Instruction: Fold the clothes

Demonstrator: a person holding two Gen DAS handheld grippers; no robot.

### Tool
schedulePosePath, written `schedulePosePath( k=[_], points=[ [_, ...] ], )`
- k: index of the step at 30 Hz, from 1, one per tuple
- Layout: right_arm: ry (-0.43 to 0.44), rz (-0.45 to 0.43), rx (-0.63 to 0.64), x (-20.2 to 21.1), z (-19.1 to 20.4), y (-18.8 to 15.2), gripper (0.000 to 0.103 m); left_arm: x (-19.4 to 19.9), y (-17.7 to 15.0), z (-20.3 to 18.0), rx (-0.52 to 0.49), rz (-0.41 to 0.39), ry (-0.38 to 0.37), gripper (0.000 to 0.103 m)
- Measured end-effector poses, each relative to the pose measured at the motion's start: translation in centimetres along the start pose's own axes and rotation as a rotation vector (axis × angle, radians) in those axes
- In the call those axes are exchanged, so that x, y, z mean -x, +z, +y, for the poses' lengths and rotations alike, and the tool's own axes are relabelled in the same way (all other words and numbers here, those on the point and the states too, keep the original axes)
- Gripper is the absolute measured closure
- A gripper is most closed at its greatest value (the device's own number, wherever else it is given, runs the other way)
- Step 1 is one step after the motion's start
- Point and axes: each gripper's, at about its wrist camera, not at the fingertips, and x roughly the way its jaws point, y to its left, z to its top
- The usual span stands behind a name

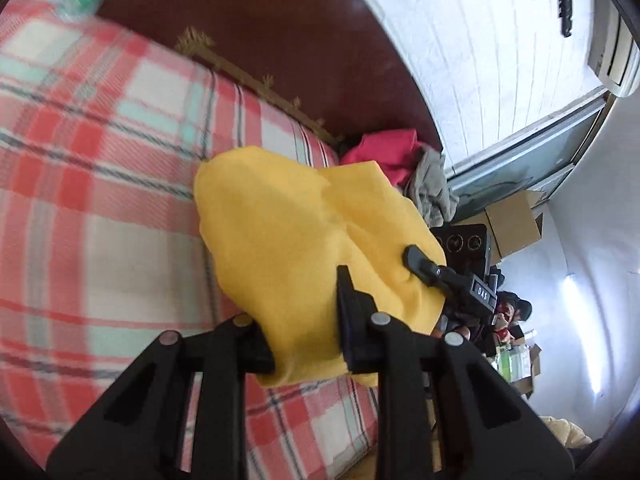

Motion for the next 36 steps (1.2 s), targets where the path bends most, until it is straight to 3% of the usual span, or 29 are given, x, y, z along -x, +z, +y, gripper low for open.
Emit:
schedulePosePath(
  k=[2,6,11,14,18,21,23,25,27,29,32,36],
  points=[
    [0.048,0.014,0.017,-2.4,2.3,-0.1,0.082,3.9,0.1,0.6,-0.016,-0.049,0.061,0.078],
    [0.105,0.108,0.001,-12.0,5.2,-1.1,0.082,12.5,-0.5,3.8,-0.004,-0.145,0.187,0.078],
    [0.171,0.226,-0.021,-23.7,8.6,-3.0,0.081,22.4,-2.6,10.3,0.117,-0.287,0.311,0.078],
    [0.174,0.305,-0.042,-30.3,10.0,-5.6,0.081,26.4,-4.3,13.9,0.187,-0.336,0.356,0.078],
    [0.117,0.402,-0.077,-36.3,9.5,-9.7,0.081,29.0,-7.5,19.4,0.267,-0.338,0.403,0.078],
    [0.072,0.466,-0.095,-38.0,8.4,-12.5,0.08,29.2,-10.2,22.8,0.311,-0.321,0.397,0.078],
    [0.032,0.492,-0.065,-38.2,7.9,-13.3,0.071,28.8,-11.7,23.9,0.323,-0.306,0.419,0.077],
    [-0.009,0.51,-0.031,-38.2,7.5,-13.8,0.071,28.1,-12.9,24.4,0.323,-0.286,0.45,0.068],
    [-0.046,0.522,0.025,-37.9,7.8,-13.9,0.068,28.3,-13.7,25.0,0.351,-0.29,0.49,0.045],
    [-0.078,0.533,0.081,-37.6,8.4,-14.0,0.064,29.5,-14.2,25.1,0.368,-0.331,0.489,0.046],
    [-0.148,0.53,0.188,-35.7,9.3,-14.2,0.061,31.3,-15.4,22.9,0.336,-0.413,0.532,0.045],
    [-0.179,0.508,0.369,-35.0,11.8,-14.8,0.061,30.4,-15.9,17.5,0.138,-0.425,0.545,0.045]
  ],
)
